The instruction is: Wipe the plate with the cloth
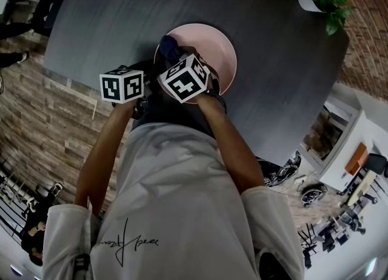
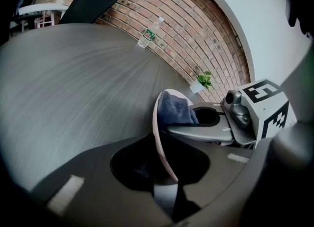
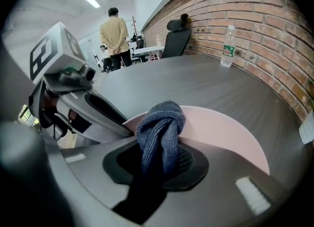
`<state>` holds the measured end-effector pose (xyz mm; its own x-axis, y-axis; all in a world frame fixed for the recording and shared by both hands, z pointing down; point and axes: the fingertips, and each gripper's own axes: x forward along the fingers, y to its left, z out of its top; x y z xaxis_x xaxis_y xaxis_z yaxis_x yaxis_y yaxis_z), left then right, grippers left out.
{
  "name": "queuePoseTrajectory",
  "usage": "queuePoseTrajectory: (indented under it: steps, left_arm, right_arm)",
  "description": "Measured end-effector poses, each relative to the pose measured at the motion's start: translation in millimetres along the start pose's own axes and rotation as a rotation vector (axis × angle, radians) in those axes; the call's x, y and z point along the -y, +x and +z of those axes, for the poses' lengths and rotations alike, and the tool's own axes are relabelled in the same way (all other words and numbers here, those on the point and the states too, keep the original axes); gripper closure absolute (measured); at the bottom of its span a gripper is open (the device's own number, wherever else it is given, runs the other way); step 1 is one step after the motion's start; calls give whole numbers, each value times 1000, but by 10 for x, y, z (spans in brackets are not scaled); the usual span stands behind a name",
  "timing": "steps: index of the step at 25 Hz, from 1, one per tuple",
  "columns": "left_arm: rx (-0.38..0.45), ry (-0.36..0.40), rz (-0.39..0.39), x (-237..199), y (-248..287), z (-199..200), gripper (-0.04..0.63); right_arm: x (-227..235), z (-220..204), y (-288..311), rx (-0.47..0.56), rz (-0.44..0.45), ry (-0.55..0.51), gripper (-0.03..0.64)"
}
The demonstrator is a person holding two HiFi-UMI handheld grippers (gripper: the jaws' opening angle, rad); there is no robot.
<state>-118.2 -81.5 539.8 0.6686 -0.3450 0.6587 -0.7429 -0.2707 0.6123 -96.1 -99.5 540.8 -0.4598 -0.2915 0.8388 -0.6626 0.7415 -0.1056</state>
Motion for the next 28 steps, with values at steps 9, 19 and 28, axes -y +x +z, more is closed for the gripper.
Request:
queuePoseTrajectory:
  steps: [9, 19, 28]
  left_arm:
    - [39, -92, -53, -26, 5, -23, 522]
    - [54, -163, -84, -23, -2, -68, 525]
    - [56, -171, -83, -19, -3, -70, 525]
  right_arm:
    - [-119, -54, -6, -17, 63, -6, 509]
    - [-189, -126, -48, -42, 112, 77, 506]
    - [-251, -200, -76, -65, 166, 125, 506]
